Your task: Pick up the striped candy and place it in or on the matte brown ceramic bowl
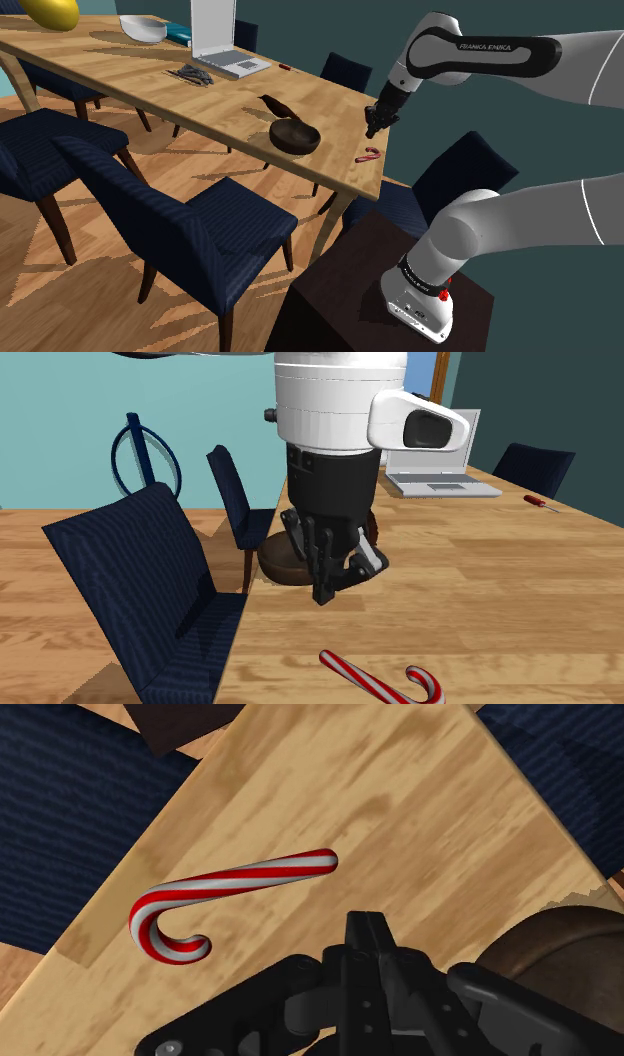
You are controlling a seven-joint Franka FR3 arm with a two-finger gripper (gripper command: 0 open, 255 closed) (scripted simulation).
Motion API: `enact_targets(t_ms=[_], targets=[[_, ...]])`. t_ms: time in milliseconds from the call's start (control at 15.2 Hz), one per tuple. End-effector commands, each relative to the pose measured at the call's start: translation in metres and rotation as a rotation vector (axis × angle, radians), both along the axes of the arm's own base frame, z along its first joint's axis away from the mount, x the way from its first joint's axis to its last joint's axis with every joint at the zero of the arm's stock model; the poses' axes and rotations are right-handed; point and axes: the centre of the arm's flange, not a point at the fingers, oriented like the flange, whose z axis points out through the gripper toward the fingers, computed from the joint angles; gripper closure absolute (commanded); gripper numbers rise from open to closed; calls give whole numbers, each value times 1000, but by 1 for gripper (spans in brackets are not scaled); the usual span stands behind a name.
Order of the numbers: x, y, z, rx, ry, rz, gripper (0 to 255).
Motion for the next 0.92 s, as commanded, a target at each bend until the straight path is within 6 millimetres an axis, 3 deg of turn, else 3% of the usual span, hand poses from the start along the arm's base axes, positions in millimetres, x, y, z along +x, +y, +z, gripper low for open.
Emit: enact_targets(t_ms=[0, 66, 132, 792, 858], targets=[[0, 0, 0, 0, 0, 0, 255], [0, 0, 0, 0, 0, 0, 255], [0, 0, 0, 0, 0, 0, 0], [39, -81, -68, -205, 192, -16, 0], [40, -83, -69, -208, 194, -16, 0]])
